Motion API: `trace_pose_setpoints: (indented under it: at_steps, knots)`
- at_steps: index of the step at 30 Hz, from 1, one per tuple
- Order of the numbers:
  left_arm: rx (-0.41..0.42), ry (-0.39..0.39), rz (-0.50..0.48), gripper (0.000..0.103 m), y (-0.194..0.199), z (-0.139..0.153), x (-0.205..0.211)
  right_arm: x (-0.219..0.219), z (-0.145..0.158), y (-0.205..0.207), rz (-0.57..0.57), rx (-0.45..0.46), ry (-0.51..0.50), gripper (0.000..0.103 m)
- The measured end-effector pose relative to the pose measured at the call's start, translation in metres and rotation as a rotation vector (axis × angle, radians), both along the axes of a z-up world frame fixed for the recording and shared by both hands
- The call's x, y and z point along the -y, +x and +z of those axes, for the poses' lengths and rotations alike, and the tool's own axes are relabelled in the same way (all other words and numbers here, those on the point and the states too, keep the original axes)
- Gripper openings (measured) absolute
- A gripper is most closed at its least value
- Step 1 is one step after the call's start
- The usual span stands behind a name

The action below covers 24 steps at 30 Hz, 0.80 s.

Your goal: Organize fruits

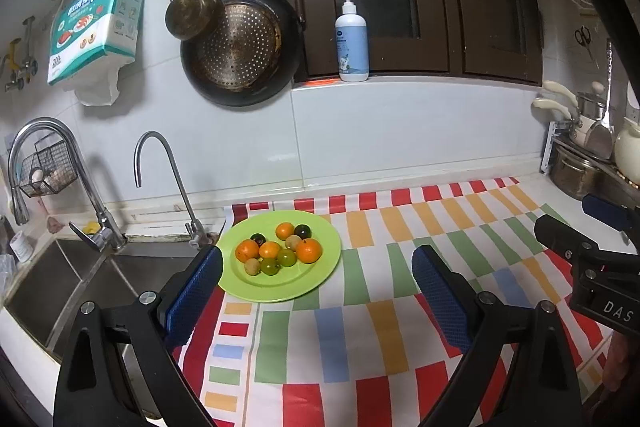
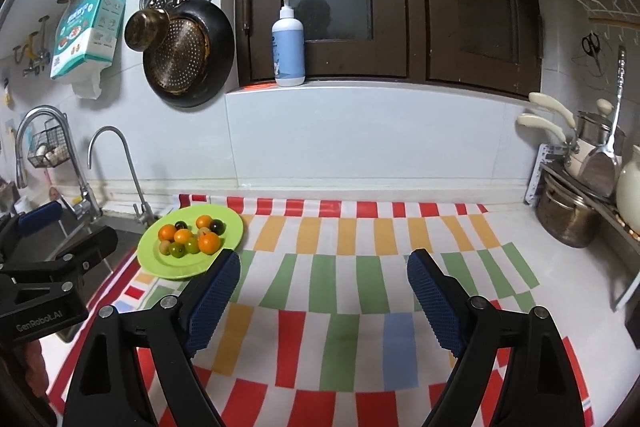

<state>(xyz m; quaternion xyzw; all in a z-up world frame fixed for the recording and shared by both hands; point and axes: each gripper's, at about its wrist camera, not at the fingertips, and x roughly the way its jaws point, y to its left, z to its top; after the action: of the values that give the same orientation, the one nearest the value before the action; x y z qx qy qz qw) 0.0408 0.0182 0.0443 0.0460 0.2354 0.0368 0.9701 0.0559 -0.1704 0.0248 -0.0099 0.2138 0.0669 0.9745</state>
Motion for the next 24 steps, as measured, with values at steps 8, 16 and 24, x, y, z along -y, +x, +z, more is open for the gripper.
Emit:
trace_pose_setpoints:
  at_steps: [8,16,24]
  knots:
    - [0.015,0.008,-0.013,0.098,-0.014,0.006,0.004,0.006,0.004,-0.017,-0.015,0.013,0.009,0.086]
    - [0.010,0.004,-0.017,0.101,-0.021,0.007,0.006,0.007,0.006,-0.025,-0.013,0.014,0.012,0.086]
    - [0.009,0.007,-0.018,0.103,-0.026,0.007,0.007,0.008,0.005,-0.028,-0.011,0.011,0.012,0.086]
